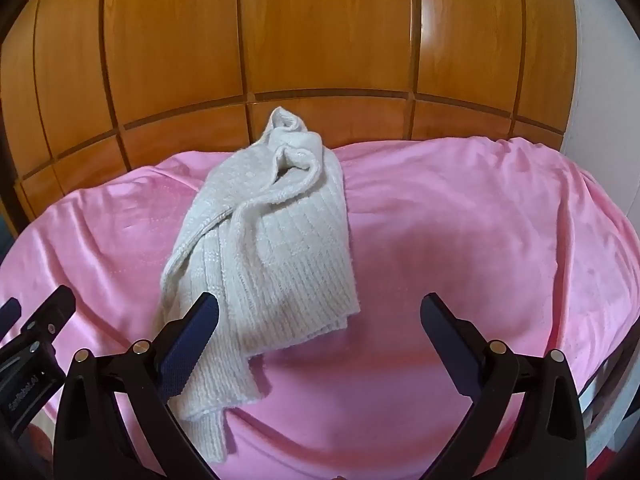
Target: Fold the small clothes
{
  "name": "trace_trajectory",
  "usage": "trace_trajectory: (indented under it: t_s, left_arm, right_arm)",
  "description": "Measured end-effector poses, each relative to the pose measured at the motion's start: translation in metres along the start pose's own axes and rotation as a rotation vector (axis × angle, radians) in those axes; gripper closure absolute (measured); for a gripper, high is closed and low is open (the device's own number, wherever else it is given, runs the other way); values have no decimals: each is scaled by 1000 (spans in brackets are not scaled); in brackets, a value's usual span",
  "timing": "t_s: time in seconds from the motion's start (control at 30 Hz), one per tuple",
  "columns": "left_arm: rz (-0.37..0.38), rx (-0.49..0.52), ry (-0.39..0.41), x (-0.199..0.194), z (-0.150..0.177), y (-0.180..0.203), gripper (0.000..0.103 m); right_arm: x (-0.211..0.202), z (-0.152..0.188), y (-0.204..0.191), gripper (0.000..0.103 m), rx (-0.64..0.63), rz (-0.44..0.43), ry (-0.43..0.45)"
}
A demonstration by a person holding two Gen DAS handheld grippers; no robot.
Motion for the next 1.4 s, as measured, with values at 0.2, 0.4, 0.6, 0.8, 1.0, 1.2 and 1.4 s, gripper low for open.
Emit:
trace_trajectory:
  t_s: [0.2, 0.4, 0.6, 0.8, 1.0, 1.2, 1.4]
  left_arm:
    - [1, -2, -5, 1, 0, -1, 2]
    - [-8, 4, -5, 3, 2, -1, 2]
    - [-10, -10, -14, 6, 3, -4, 2]
    - [-12, -10, -23, 9, 3, -4, 2]
    - [-16, -14, -29, 12, 3, -5, 2]
    - [-16, -15, -29, 12, 3, -5, 2]
    - [-16, -14, -29, 12, 2, -5, 2]
  right_arm:
    - [3, 2, -1, 3, -4, -2, -6]
    - [5, 6, -1, 3, -4, -3, -7]
    - [6, 9, -3, 3, -14, -4, -12]
    - [8, 8, -3, 3, -12, -1, -18]
    - [10, 6, -3, 3, -14, 0, -28]
    - [10, 6, -3, 3, -14, 1, -26]
    - [10, 6, -3, 3, -15, -1, -28]
Point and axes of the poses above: each gripper's, at about its wrist camera, not at the fingertips, and x roughly the way its jaws point, y to its right, z to its underside, the point moved 3 cm from there along x, roughly the way its jaws point, and after that the axes turned 9 degrees about z, right-handed, at the moved point
